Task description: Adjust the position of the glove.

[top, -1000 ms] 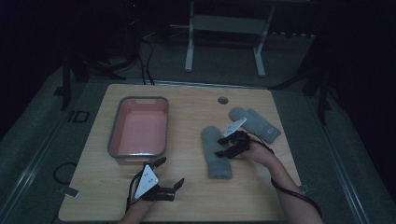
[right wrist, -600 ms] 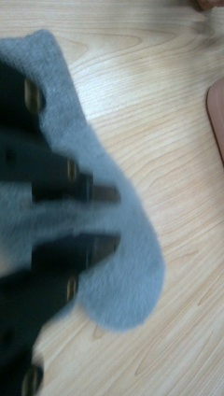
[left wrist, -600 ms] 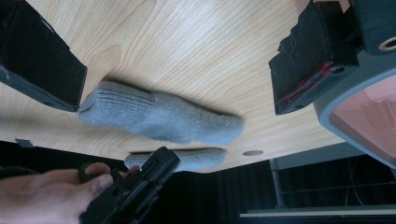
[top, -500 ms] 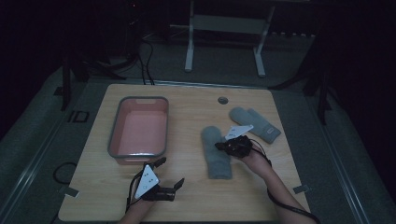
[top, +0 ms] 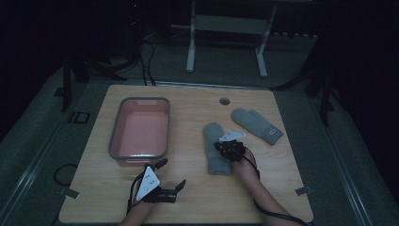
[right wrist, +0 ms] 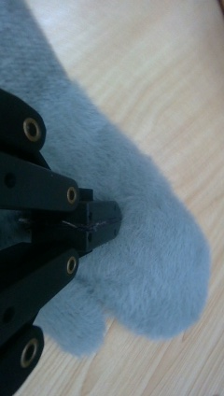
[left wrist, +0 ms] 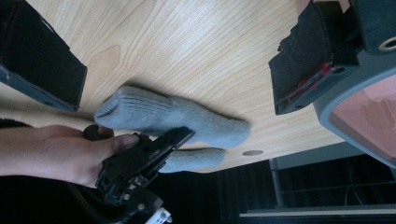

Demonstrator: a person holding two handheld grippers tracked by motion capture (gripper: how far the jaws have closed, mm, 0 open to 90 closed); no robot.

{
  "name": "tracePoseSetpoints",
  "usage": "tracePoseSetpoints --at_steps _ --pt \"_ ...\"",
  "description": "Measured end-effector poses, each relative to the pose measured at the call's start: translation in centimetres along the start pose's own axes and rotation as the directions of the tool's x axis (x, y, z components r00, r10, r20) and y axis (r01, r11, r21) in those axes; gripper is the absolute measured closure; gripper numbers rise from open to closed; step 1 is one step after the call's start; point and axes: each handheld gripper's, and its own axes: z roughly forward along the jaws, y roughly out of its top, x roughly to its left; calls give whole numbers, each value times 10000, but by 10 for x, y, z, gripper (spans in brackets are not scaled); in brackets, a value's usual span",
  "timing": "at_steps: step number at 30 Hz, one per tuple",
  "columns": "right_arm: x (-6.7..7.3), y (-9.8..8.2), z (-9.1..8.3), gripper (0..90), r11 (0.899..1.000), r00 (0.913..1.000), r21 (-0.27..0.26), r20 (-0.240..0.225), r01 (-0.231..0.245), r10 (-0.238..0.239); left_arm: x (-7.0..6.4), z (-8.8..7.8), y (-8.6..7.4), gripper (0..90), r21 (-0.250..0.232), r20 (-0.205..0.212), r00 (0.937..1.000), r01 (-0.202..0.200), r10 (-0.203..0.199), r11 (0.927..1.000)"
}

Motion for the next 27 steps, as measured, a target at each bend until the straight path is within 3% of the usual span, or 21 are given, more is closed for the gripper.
tracePoseSetpoints --at_steps 2,5,7,12,13,14,16,17,18,19,20,22,23,25,26,27 --pt "10 2 6 900 9982 9967 -189 562 -576 586 0 0 0 40 2 5 10000 8 -8 10000" --pt "14 5 9 900 9970 9943 -161 733 -763 773 0 0 0 40 -5 17 10000 -13 13 10000" --pt "13 8 10 899 9925 9911 -95 529 -1217 1220 0 0 0 40 6 28 10000 -31 31 10000" --pt "12 9 5 867 9965 9959 -229 409 -804 812 0 0 0 40 -3 42 10000 6 -6 10000" --pt "12 10 -1 813 9968 9970 -369 308 -703 715 0 0 0 40 1 40 10000 15 -15 10000" --pt "12 10 -1 813 9968 9970 -369 308 -703 715 0 0 0 40 0 37 10000 29 -29 10000" --pt "9 11 -8 729 9966 9979 -495 -102 -652 647 1 0 0 40 -15 46 10000 61 -61 10000" --pt "4 13 -17 650 9966 9976 -704 -563 -431 392 1 0 0 40 -14 45 10000 63 -63 10000" --pt "4 13 -17 650 9966 9976 -704 -563 -431 392 0 0 0 40 -20 43 10000 55 -55 10000" --pt "-2 14 -27 535 9969 9973 -767 -725 -202 146 0 0 0 40 -20 39 10000 49 -49 10000" --pt "-7 13 -33 498 9964 9965 -833 -834 -149 80 0 0 0 40 -27 36 10000 42 -42 10000" --pt "-12 12 -39 468 9961 9978 -880 -660 -101 43 0 0 0 40 -30 31 10000 51 -50 10000" --pt "-24 9 -51 437 9959 9989 -902 -443 94 -134 0 0 0 40 -22 28 10000 60 -60 10000" --pt "-32 7 -55 413 9968 9990 -795 -427 65 -99 1 0 0 40 -38 15 10000 84 -84 10000" --pt "-48 2 -64 350 9958 9978 -837 -568 -381 334 0 0 0 40 -44 14 10000 94 -94 9999" --pt "-48 2 -64 350 9958 9978 -837 -568 -381 334 1 0 0 40 -41 13 10000 97 -97 9999"
